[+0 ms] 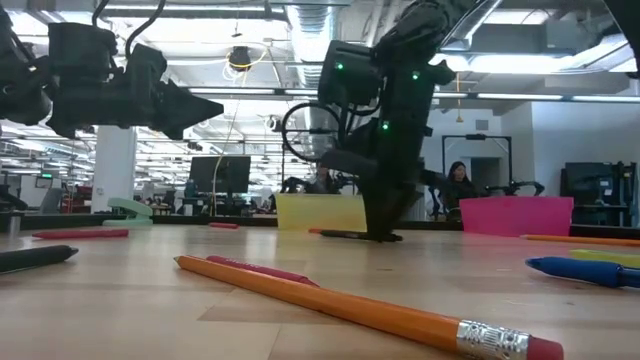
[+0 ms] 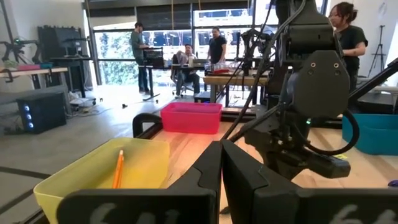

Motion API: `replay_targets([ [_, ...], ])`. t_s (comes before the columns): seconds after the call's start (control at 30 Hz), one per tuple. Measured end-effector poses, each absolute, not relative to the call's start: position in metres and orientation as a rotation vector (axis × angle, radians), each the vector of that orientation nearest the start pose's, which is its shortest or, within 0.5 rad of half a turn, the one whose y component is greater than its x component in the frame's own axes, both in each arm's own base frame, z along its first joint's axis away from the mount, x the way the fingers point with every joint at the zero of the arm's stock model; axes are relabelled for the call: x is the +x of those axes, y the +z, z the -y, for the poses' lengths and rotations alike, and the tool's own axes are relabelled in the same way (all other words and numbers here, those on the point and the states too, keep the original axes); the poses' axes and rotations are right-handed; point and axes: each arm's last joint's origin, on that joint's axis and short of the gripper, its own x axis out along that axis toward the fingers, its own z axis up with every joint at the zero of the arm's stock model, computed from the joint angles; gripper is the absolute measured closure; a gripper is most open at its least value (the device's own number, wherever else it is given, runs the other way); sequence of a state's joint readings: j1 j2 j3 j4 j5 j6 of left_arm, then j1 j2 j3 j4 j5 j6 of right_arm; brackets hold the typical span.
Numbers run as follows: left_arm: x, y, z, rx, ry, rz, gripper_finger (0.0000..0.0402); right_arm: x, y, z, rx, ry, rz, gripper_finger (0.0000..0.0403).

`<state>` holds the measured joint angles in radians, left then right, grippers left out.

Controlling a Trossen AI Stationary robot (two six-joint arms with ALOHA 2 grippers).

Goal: Sort crayons/erasers/pens/pencils in bins
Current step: Put the black pen into the red bin

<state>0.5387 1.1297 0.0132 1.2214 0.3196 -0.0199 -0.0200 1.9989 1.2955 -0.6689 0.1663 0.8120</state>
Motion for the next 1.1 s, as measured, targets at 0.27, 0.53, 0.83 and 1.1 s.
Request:
replay_targets([
  [0.27, 0.145, 0.159, -0.076, 0.037, 0.219, 0.101, 0.0398, 0.38, 0.156, 0.024, 0.553, -0.676, -1.275, 0.0215],
  [0.53, 0.146, 0.16, -0.076, 0.042, 0.219, 0.102, 0.0398, 0.383, 0.16, 0.056, 0.562, -0.604, -1.266, 0.0202],
  [0.83, 0.146, 0.16, -0.076, 0.047, 0.219, 0.103, 0.0398, 0.382, 0.149, 0.059, 0.587, -0.534, -1.229, 0.0273],
  [1.1, 0.146, 0.16, -0.077, 0.055, 0.219, 0.103, 0.0398, 0.385, 0.145, 0.06, 0.591, -0.536, -1.219, 0.0284],
])
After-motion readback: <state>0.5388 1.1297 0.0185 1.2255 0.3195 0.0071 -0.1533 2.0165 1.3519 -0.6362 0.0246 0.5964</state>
